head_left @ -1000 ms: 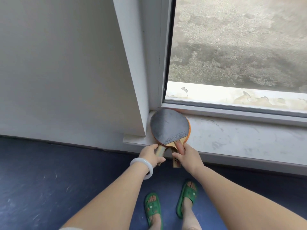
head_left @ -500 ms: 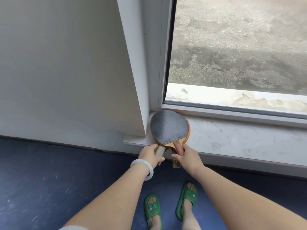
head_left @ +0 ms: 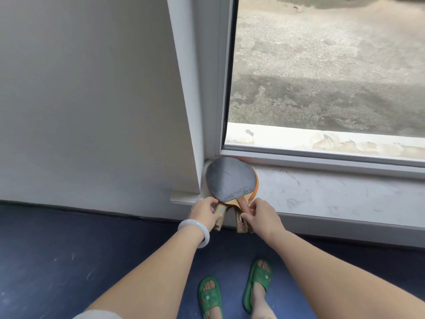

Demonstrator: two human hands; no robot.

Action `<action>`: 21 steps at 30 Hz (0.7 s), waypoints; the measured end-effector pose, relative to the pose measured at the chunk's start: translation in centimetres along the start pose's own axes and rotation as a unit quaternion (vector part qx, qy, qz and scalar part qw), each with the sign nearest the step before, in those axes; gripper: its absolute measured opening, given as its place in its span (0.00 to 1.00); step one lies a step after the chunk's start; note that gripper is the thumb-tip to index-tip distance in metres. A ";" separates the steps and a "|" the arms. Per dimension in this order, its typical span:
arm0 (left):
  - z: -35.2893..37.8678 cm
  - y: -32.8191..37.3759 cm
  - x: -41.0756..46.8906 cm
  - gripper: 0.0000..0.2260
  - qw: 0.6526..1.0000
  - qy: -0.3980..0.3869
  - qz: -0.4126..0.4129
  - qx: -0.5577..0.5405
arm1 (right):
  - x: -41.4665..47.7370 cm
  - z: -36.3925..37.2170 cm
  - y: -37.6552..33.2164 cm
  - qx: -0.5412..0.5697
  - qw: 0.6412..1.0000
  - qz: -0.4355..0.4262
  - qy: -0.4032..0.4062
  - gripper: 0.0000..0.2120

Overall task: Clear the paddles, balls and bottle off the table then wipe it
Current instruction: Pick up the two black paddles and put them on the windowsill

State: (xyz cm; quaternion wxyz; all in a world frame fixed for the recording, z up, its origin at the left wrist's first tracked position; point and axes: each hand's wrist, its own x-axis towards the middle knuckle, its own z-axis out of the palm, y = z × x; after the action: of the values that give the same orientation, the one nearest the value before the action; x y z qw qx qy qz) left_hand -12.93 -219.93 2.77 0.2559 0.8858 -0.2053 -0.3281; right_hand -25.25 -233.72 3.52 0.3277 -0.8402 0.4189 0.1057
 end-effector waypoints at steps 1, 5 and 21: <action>-0.2 0.2 -0.1 0.16 1.000 0.004 0.003 -0.002 | 0.0 -0.2 -0.2 -0.013 1.000 -0.012 0.010 0.14; -1.2 1.1 -0.8 0.15 1.000 0.018 0.022 -0.008 | -0.4 -1.2 -1.3 -0.046 0.998 -0.043 0.030 0.18; -4.2 0.6 -11.0 0.18 0.984 0.151 -0.086 -0.047 | -3.1 -3.5 -5.6 -0.145 0.951 -0.261 -0.082 0.21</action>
State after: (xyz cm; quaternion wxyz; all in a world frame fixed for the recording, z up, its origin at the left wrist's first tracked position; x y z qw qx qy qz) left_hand -17.84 -213.23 11.12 0.2962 0.9266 -0.0716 -0.2202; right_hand -23.22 -231.56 10.16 0.2518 -0.9470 0.1370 0.1448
